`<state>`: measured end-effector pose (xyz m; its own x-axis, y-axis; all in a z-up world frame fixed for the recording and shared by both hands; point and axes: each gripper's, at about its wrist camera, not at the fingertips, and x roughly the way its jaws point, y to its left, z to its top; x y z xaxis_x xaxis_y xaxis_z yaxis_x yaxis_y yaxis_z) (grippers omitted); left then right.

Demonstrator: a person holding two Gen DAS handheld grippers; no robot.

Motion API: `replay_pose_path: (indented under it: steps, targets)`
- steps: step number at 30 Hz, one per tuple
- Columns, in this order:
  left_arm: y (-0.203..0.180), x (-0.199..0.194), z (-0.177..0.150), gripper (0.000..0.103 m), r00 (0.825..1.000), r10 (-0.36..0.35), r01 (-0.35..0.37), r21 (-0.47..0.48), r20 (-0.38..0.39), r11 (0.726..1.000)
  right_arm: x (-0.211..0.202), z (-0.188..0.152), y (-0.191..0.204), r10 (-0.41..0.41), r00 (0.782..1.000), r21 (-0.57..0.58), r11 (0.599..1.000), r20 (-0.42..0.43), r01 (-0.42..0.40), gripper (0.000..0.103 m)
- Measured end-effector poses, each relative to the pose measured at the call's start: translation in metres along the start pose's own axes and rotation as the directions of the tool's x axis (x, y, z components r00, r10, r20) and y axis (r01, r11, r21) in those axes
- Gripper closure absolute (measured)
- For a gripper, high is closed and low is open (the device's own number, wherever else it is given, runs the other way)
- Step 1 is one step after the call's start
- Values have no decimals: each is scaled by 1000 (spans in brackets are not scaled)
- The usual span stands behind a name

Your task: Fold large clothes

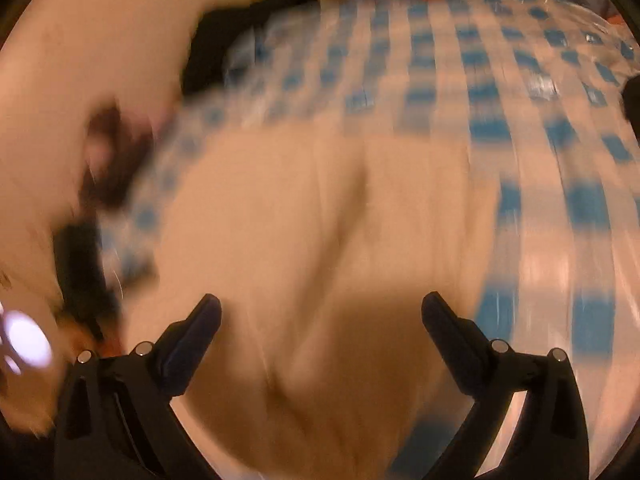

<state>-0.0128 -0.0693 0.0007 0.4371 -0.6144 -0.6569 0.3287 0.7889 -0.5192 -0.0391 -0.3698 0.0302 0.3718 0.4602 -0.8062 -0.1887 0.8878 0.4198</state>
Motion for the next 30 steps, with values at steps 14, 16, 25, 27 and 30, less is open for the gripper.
replay_pose_path:
  steps: [14,16,25,27,30]
  targets:
    - [4,10,-5,7,996,-64,62,-36,-59,997,1,-63,-25,179,982,215,963,-66,-161,6]
    - [18,10,-1,7,990,-126,118,-109,-67,987,-28,-63,-39,239,968,278,927,77,-251,6]
    - [12,20,2,7,988,-123,116,-83,-91,990,10,-50,-91,229,970,519,821,82,-238,5]
    - [-5,15,1,8,996,-70,70,6,-63,997,19,-39,-79,291,951,492,816,101,-302,5]
    - [-23,2,2,17,1000,-15,15,110,4,994,28,-16,-60,274,956,450,844,106,-292,5]
